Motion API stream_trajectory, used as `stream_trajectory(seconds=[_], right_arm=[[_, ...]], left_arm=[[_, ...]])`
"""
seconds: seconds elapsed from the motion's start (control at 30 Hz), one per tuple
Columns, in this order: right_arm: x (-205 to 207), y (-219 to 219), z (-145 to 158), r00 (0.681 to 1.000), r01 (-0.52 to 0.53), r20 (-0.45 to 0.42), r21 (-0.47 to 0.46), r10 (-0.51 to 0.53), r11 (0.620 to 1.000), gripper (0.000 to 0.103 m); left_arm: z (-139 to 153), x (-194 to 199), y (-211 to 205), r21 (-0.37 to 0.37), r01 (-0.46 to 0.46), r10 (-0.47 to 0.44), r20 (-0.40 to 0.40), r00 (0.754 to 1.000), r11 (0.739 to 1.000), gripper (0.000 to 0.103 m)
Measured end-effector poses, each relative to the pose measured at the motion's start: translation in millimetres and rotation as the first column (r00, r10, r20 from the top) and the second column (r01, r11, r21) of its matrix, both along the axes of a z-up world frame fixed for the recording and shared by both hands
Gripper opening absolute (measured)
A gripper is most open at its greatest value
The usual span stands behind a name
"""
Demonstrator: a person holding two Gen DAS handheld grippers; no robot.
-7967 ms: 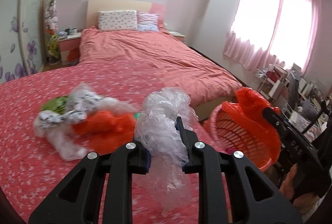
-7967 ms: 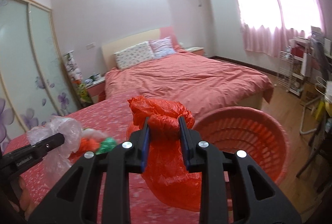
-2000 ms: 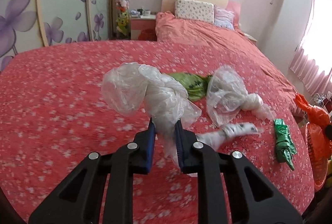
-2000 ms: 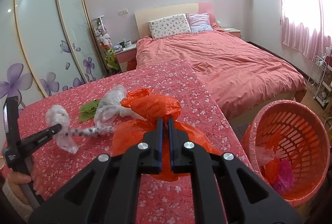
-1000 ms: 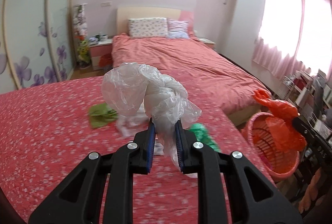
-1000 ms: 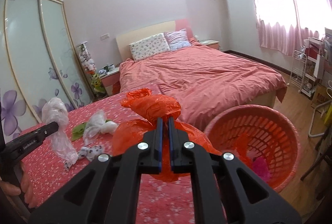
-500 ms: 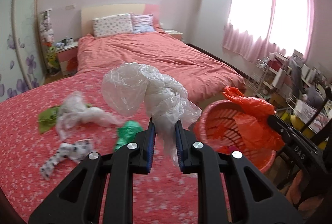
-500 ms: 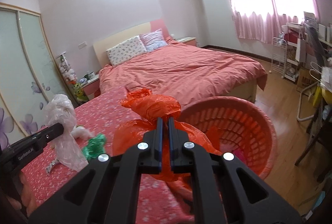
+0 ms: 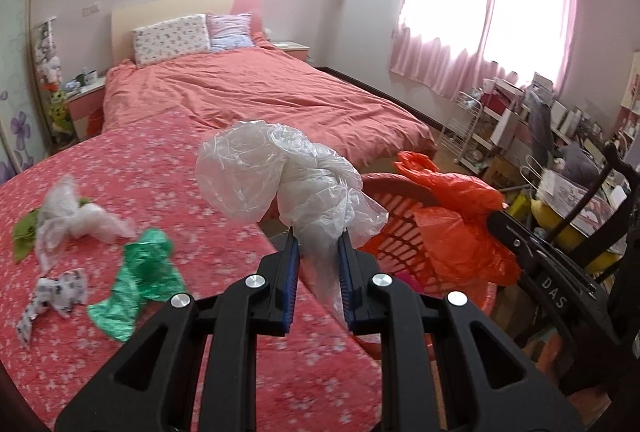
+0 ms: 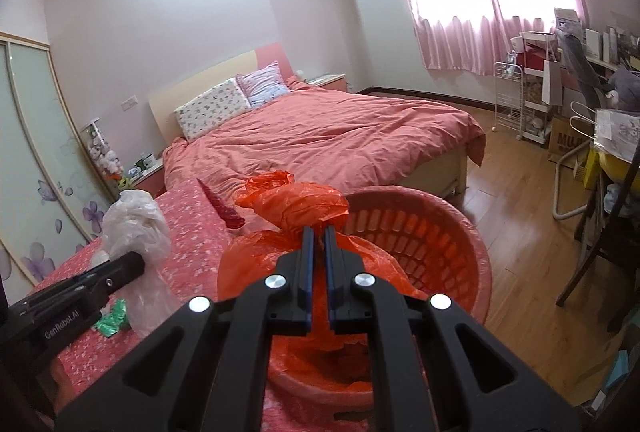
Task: Collect trash
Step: 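Carry both bags over the orange basket and open both tools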
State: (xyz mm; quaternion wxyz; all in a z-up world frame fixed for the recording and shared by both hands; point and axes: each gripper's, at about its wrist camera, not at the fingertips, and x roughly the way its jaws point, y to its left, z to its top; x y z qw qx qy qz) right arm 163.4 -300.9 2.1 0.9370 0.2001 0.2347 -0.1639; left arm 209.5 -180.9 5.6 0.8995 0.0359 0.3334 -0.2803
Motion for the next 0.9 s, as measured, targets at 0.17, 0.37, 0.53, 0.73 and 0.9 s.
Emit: stream_trajectory(seconds=[0.17,0.37,0.53,0.73,0.9], right_arm=[[0.2,-15.8,-8.3,1.0,0.025,-0.007,0.013,-0.025,1.0,0.007],[3.3,-31.5,-17.3,0.999,0.049,-0.02,0.029,-0.048,0.998,0.007],[7.5,-40.3,-24.2,0.998,0.058,-0.027,0.049,-0.057,0.997,0.008],[13.2,-46.5,-28.5,0.998,0.057,-0.023,0.068,-0.056,0.996,0.023],[12.6,-46.1,-32.0,0.997,0.07,-0.031,0.063,-0.068,0.996,0.036]], left_arm=[[-5.4,-1.9,-20.5,0.007,0.045,-0.045,-0.013,0.999,0.999,0.019],[-16.2,0.8,-40.5,0.016,0.075,-0.074,-0.042,0.996,0.997,0.019],[-22.9,4.4,-50.1,0.017,0.092,-0.091,-0.067,0.994,0.996,0.019],[-31.0,8.2,-51.0,0.029,0.076,-0.074,-0.081,0.994,0.997,0.038],[-33.4,12.6,-39.3,0.036,0.036,-0.033,-0.083,0.996,0.999,0.06]])
